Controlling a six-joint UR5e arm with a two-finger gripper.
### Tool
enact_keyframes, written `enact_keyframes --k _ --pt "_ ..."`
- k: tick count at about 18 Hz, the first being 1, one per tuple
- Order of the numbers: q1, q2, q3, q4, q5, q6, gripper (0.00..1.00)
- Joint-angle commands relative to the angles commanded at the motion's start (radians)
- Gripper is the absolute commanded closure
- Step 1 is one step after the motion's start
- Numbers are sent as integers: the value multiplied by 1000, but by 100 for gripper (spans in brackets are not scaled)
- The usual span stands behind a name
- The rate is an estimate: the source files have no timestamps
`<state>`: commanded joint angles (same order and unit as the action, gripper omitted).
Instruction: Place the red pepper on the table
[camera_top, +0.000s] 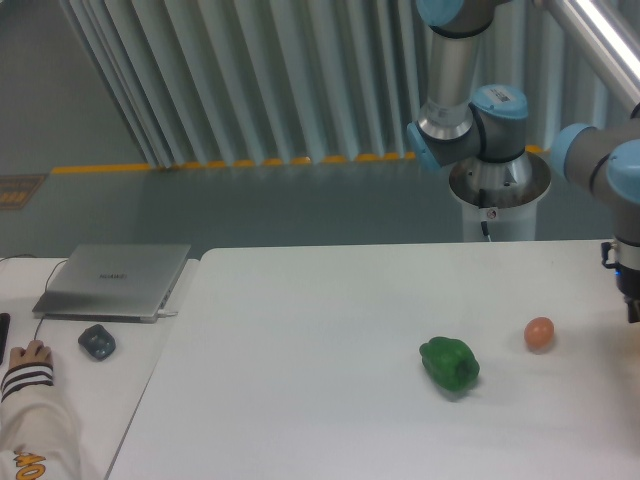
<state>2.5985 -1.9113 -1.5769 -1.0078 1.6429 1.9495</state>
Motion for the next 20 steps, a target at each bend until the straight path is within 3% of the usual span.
enact_keyframes --k 6,20 --pt "66 -21 14 -2 3 74 0" --pt "161 -54 -38 -14 5 218 0"
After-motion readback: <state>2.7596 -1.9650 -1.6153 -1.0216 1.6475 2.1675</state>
